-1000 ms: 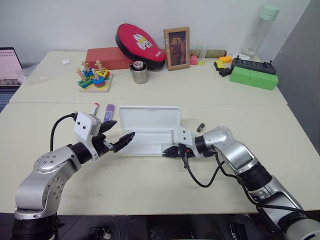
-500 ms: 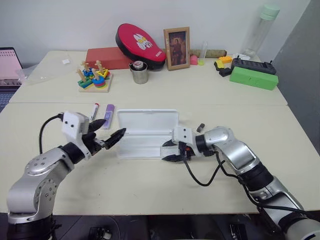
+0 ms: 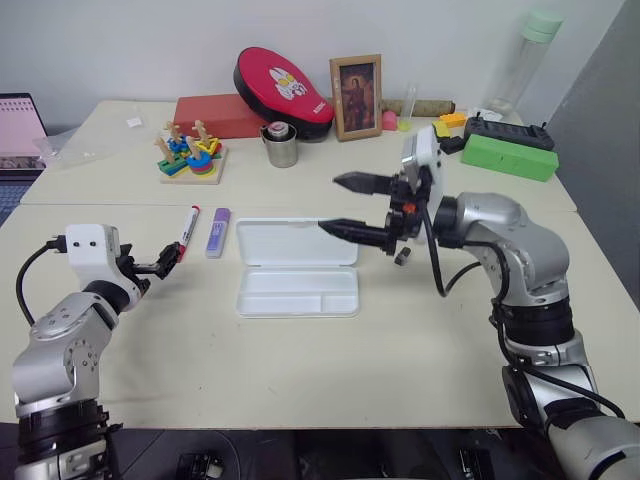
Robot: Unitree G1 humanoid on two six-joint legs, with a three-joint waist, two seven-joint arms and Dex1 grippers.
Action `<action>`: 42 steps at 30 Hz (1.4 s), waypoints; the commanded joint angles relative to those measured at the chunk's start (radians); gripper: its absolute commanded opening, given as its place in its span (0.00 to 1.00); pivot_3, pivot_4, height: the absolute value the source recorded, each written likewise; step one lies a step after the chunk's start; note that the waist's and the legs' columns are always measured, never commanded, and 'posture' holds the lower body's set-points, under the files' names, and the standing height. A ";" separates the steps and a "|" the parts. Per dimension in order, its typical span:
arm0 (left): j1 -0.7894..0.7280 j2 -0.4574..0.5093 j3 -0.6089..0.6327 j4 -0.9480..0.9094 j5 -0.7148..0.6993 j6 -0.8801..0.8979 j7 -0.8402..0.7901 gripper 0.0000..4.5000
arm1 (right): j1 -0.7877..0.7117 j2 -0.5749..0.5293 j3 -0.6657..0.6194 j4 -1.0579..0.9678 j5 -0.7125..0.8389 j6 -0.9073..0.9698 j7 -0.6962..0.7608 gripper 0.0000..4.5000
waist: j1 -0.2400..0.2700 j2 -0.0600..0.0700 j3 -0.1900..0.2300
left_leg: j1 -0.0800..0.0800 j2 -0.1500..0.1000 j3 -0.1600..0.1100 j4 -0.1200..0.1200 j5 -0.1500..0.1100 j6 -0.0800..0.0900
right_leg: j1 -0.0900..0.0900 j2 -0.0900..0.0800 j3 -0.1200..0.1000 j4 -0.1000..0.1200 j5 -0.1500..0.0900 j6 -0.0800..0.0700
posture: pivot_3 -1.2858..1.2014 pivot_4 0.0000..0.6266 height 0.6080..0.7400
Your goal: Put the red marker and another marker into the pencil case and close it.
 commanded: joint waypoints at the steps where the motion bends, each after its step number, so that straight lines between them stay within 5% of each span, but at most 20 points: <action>1: -0.053 0.031 -0.038 0.086 0.044 -0.027 -0.022 1.00 | -0.026 0.006 -0.020 -0.025 0.032 -0.007 -0.036 0.98 | 0.000 0.000 0.000 | 0.000 0.000 0.000 0.000 0.000 0.000 | 0.000 0.000 0.000 0.000 0.000 0.000 | 0.52 0.24 1.00; 12: -0.148 0.037 -0.119 0.261 0.096 -0.076 -0.106 1.00 | -0.029 0.006 -0.025 -0.041 0.072 -0.019 -0.071 0.98 | -0.001 0.000 0.000 | 0.000 0.000 0.000 0.000 0.000 0.000 | -0.001 0.000 0.000 0.003 0.000 0.000 | 0.52 0.24 1.00; 21: -0.195 0.016 -0.138 0.326 0.117 -0.121 -0.112 0.68 | -0.038 0.002 -0.012 -0.031 0.084 -0.037 -0.077 1.00 | -0.001 0.000 0.000 | 0.000 0.000 0.000 0.000 0.000 0.000 | -0.001 0.000 0.000 0.003 0.000 0.000 | 0.52 0.24 1.00; 34: -0.195 -0.008 -0.134 0.347 0.119 -0.163 -0.103 0.10 | -0.041 -0.008 -0.012 -0.028 0.090 -0.040 -0.072 1.00 | -0.001 0.000 0.000 | 0.000 0.000 0.000 0.000 0.000 0.000 | -0.001 0.000 0.000 0.003 0.000 0.000 | 0.52 0.24 1.00; 42: -0.261 -0.024 -0.031 0.293 0.066 -0.308 -0.034 0.08 | -0.056 -0.044 -0.042 -0.014 0.111 -0.037 -0.038 1.00 | 0.000 0.000 0.000 | 0.000 0.000 0.000 0.000 0.000 0.000 | -0.001 0.000 0.000 0.003 0.000 0.000 | 0.52 0.24 1.00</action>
